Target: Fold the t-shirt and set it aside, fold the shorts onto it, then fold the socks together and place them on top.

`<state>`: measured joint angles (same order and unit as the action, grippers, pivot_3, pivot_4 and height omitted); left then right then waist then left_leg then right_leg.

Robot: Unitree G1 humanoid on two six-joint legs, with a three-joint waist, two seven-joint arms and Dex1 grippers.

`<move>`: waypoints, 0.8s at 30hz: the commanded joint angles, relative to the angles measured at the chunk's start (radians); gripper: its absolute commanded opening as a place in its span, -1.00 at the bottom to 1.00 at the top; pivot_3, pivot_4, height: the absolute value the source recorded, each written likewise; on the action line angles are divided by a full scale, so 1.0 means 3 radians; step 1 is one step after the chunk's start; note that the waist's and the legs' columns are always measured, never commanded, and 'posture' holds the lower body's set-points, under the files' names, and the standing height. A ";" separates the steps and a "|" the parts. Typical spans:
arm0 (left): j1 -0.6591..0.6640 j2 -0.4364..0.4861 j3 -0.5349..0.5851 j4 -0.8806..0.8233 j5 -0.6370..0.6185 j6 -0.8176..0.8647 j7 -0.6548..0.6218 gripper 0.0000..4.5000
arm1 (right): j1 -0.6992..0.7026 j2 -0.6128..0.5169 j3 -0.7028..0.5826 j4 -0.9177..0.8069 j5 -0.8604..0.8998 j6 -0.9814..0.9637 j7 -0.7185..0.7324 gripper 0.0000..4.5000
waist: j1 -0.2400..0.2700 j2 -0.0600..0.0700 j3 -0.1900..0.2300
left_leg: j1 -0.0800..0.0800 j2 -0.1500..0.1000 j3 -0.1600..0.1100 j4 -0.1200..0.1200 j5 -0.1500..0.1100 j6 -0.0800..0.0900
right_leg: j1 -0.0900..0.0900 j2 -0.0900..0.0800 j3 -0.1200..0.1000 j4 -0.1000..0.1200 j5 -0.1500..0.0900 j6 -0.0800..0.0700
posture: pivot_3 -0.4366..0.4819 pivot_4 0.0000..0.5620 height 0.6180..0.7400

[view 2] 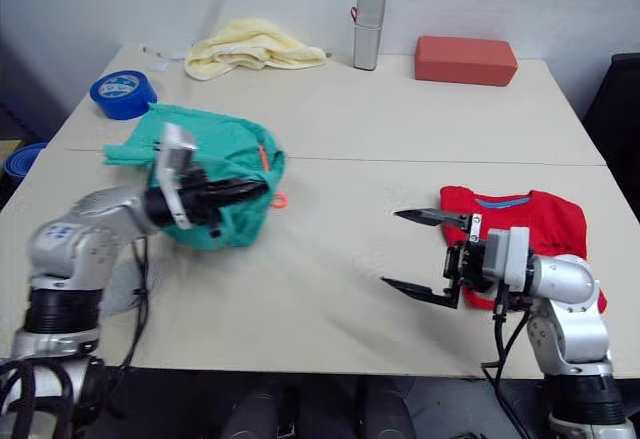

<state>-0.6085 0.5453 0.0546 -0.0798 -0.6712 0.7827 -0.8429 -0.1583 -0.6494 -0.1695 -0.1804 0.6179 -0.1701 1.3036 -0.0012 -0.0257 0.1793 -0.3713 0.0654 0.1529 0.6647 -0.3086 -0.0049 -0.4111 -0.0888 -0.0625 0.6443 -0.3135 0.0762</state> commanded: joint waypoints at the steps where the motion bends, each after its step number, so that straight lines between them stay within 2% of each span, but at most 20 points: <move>1: -0.0156 -0.0328 -0.0257 -0.0268 -0.0144 0.0123 0.0044 -0.99 | 0.0005 -0.0089 -0.0129 -0.0010 0.0082 0.0060 0.0017 1.00 | 0.0001 -0.0001 0.0000 | -0.0001 0.0000 -0.0002 0.0001 0.0000 0.0000 | 0.0000 0.0000 0.0002 0.0000 0.0000 0.0000 | -0.05 -0.47 1.00; 3: -0.0145 -0.0470 -0.0521 -0.0380 -0.0069 0.0123 -0.0016 -0.99 | 0.0032 -0.0116 -0.0136 -0.0015 0.0081 0.0093 0.0016 1.00 | 0.0002 0.0000 0.0000 | -0.0001 -0.0001 -0.0004 0.0001 0.0000 0.0000 | 0.0002 0.0002 0.0006 -0.0002 0.0000 0.0000 | -0.05 -0.47 1.00; 5: -0.0084 -0.0483 -0.0676 -0.0492 -0.0037 0.0178 -0.0047 -0.99 | 0.0065 -0.0141 -0.0145 -0.0028 0.0077 0.0127 0.0011 1.00 | -0.0004 -0.0001 0.0001 | -0.0001 -0.0002 -0.0004 0.0001 0.0000 0.0000 | 0.0003 0.0002 0.0010 -0.0002 0.0000 0.0001 | -0.05 -0.47 1.00; 9: 0.0180 -0.0176 -0.1006 -0.0817 0.0032 0.0190 -0.0335 -0.99 | 0.0160 -0.0197 -0.0159 -0.0014 0.0098 0.0200 0.0072 1.00 | -0.0046 0.0004 0.0003 | 0.0005 0.0001 0.0000 0.0001 0.0001 -0.0006 | 0.0002 0.0022 0.0033 -0.0001 -0.0001 -0.0001 | -0.05 -0.47 1.00; 13: 0.0419 0.0177 -0.1061 -0.0987 0.0128 0.0114 -0.0512 -0.99 | 0.0214 -0.0217 -0.0152 0.0051 0.0100 0.0226 0.0172 1.00 | -0.0067 0.0007 0.0005 | 0.0006 0.0005 -0.0010 0.0000 0.0004 -0.0014 | 0.0003 0.0030 0.0035 0.0002 -0.0004 -0.0007 | -0.05 -0.47 1.00; 16: 0.0567 0.0363 -0.1037 -0.0976 0.0330 -0.0161 -0.0572 -0.99 | 0.0250 -0.0233 -0.0139 0.0114 0.0082 0.0262 0.0249 1.00 | -0.0073 0.0008 0.0005 | 0.0006 0.0007 -0.0012 -0.0001 0.0004 -0.0013 | 0.0004 0.0029 0.0035 0.0001 -0.0005 -0.0008 | -0.05 -0.47 1.00; 19: 0.0728 0.0463 -0.0704 -0.1034 0.0287 -0.0307 -0.0522 -0.73 | 0.0259 -0.0299 -0.0078 0.0181 -0.0008 0.0351 0.0302 1.00 | -0.0073 0.0008 0.0005 | 0.0004 0.0012 -0.0013 -0.0001 0.0003 -0.0011 | 0.0004 0.0025 0.0035 0.0000 -0.0005 -0.0008 | -0.05 -0.47 1.00; 22: 0.0947 0.0645 -0.0325 -0.1153 0.0200 -0.0469 -0.0623 -0.32 | 0.0150 -0.0306 0.0019 0.0323 -0.0186 0.0238 0.0348 1.00 | -0.0086 0.0008 0.0005 | 0.0003 0.0017 -0.0013 0.0000 0.0002 -0.0009 | 0.0003 0.0024 0.0034 -0.0001 -0.0005 -0.0008 | -0.05 -0.47 1.00; 24: 0.1249 0.0868 -0.0058 -0.1243 0.0253 -0.0670 -0.0767 -0.06 | -0.0006 -0.0274 0.0158 0.0445 -0.0360 0.0059 0.0412 1.00 | -0.0117 0.0009 0.0006 | 0.0004 0.0022 -0.0011 -0.0001 0.0001 -0.0010 | 0.0002 0.0022 0.0036 -0.0001 -0.0006 -0.0009 | -0.05 -0.47 1.00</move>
<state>-0.2678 0.7790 -0.0240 -0.4064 -0.5907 0.6328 -1.0381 -0.1358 -0.7321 -0.1345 -0.0517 0.5367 -0.1094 1.4116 -0.0364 -0.0229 0.1813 -0.3691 0.0728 0.1502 0.6643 -0.3088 -0.0088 -0.4106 -0.0824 -0.0509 0.6440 -0.3155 0.0730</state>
